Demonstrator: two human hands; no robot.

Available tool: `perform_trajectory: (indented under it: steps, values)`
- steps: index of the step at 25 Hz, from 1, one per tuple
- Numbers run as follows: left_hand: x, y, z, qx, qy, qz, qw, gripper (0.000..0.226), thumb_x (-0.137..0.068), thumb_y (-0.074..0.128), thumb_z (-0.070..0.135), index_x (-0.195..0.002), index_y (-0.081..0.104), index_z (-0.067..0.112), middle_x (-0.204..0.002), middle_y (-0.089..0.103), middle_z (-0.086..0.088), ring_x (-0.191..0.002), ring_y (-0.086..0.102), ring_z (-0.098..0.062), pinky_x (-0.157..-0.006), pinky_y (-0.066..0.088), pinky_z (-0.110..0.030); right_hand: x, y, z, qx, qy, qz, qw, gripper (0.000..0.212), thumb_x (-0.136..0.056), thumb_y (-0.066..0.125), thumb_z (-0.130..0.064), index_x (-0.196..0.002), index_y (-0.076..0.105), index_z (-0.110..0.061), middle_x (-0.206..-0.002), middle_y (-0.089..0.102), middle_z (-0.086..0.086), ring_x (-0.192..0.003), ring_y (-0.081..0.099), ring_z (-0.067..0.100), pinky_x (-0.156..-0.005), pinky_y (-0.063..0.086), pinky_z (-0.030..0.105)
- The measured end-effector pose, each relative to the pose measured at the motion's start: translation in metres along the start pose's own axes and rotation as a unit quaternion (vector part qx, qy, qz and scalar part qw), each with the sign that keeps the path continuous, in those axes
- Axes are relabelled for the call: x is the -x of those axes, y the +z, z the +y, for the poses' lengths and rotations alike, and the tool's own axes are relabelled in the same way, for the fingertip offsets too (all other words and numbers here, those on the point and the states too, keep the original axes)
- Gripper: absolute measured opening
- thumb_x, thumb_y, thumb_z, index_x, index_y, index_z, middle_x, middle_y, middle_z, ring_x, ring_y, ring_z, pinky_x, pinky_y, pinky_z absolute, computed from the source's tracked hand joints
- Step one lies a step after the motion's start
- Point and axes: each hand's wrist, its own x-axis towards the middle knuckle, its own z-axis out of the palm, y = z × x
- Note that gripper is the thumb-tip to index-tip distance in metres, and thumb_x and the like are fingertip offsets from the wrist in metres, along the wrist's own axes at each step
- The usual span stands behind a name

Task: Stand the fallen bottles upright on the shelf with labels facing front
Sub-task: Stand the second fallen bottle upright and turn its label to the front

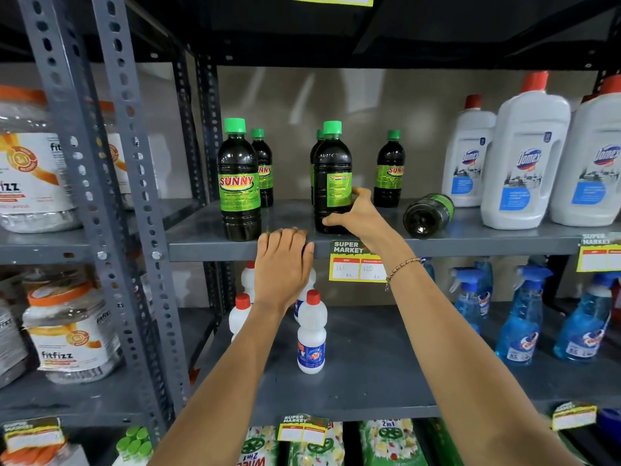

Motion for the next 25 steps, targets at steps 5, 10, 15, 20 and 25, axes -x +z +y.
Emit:
perform_trajectory:
  steps: [5, 10, 15, 20, 25]
  values:
    - [0.0004, -0.0005, 0.0009, -0.001, 0.003, 0.015, 1.000, 0.035, -0.098, 0.034, 0.033, -0.107, 0.060, 0.012, -0.104, 0.064, -0.005, -0.094, 0.057, -0.025, -0.093, 0.037, -0.040, -0.0007, 0.0054, 0.0052, 0.040, -0.021, 0.037, 0.998, 0.089, -0.067, 0.086, -0.019, -0.134, 0.029, -0.009, -0.118, 0.048, -0.004, -0.107, 0.050, 0.012, -0.091, 0.040, 0.025]
    - [0.0006, -0.0012, 0.0013, -0.001, 0.000, 0.010, 1.000, 0.034, -0.098, 0.035, 0.034, -0.107, 0.060, 0.013, -0.105, 0.065, -0.005, -0.095, 0.058, -0.025, -0.093, 0.038, -0.041, -0.0019, 0.0006, 0.0026, 0.028, 0.008, -0.002, 1.000, 0.086, -0.072, 0.081, -0.010, -0.139, 0.026, -0.008, -0.118, 0.052, 0.001, -0.108, 0.054, 0.016, -0.086, 0.041, 0.025]
    - [0.0003, -0.0006, 0.0012, 0.000, -0.002, 0.008, 1.000, 0.032, -0.098, 0.037, 0.034, -0.107, 0.060, 0.013, -0.105, 0.065, -0.005, -0.095, 0.058, -0.024, -0.094, 0.037, -0.040, -0.0015, 0.0051, 0.0055, 0.060, -0.011, 0.010, 0.998, 0.085, -0.069, 0.084, -0.019, -0.133, 0.030, -0.007, -0.116, 0.054, 0.000, -0.107, 0.054, 0.015, -0.089, 0.044, 0.027]
    - [0.0006, -0.0033, 0.0025, 0.010, -0.002, 0.015, 1.000, 0.031, -0.098, 0.038, 0.033, -0.106, 0.060, 0.013, -0.104, 0.065, -0.004, -0.095, 0.057, -0.024, -0.094, 0.035, -0.038, -0.0053, -0.0014, 0.0062, 0.030, 0.004, -0.040, 0.999, 0.060, -0.072, 0.079, -0.005, -0.124, 0.050, -0.008, -0.113, 0.065, 0.005, -0.108, 0.062, 0.022, -0.078, 0.047, 0.024]
    - [0.0005, -0.0041, 0.0027, 0.006, 0.000, 0.024, 1.000, 0.029, -0.097, 0.041, 0.032, -0.105, 0.061, 0.013, -0.103, 0.065, -0.004, -0.094, 0.057, -0.024, -0.093, 0.033, -0.037, -0.0069, 0.0022, 0.0095, 0.062, -0.006, 0.004, 0.998, 0.078, -0.066, 0.086, -0.021, -0.127, 0.039, -0.010, -0.114, 0.058, -0.001, -0.104, 0.057, 0.016, -0.085, 0.045, 0.028]
